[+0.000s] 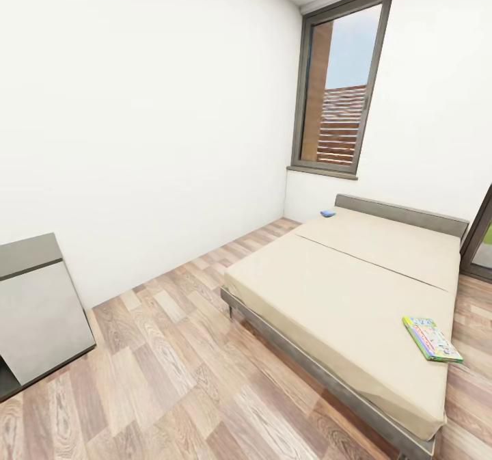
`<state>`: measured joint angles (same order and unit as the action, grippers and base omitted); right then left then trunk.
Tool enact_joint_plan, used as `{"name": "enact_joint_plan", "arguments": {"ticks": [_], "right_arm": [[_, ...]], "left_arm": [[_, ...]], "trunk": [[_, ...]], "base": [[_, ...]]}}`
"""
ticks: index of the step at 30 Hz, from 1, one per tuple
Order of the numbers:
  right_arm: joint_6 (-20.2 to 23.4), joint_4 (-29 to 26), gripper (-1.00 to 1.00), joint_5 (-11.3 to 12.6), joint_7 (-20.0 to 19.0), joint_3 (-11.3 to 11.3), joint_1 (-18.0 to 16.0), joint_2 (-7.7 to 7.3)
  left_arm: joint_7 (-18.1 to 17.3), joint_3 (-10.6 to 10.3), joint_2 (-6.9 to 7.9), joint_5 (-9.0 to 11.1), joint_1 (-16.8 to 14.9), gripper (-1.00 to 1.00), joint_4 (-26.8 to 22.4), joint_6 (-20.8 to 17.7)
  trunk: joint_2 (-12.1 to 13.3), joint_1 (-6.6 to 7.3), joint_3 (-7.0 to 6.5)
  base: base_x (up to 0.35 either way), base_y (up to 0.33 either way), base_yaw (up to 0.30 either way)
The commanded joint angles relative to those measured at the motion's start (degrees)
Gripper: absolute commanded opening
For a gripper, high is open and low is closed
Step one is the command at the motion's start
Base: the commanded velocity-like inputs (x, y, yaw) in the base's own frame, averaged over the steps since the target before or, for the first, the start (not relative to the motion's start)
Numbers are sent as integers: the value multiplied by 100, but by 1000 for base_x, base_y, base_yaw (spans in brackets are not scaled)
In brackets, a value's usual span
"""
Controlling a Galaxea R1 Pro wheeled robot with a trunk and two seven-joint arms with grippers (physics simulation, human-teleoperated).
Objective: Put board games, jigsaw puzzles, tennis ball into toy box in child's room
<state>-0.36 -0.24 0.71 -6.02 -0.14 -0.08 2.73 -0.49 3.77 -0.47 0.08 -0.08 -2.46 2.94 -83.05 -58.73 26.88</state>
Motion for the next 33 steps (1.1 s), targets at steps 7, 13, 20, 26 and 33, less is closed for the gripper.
{"name": "enact_joint_plan", "arguments": {"ticks": [7, 13, 20, 26, 33], "right_arm": [[-56, -2, 100, -19, -13, 25, -1, 0], [-139, -2, 100, -32, -13, 36, -1, 0], [-155, -2, 100, -35, -13, 40, -1, 0], [-157, -2, 100, -36, -9, 40, -1, 0], [-158, -2, 100, -36, -8, 41, -1, 0]], "left_arm": [[-7, 29, -5, 1, -1, 100, -1, 13], [-10, 14, -6, -11, -1, 100, -1, 13], [-10, 3, -6, -22, -1, 100, -1, 13], [-12, -6, -6, -25, -1, 100, -1, 18], [-12, -11, -6, -26, -1, 100, -1, 22]], "trunk": [[-3, 0, 5], [-3, 0, 5], [-3, 0, 5], [-3, 0, 5], [-3, 0, 5]], "base": [[0, 0, 184], [0, 0, 277], [0, 0, 290], [0, 0, 292], [0, 0, 292]]}}
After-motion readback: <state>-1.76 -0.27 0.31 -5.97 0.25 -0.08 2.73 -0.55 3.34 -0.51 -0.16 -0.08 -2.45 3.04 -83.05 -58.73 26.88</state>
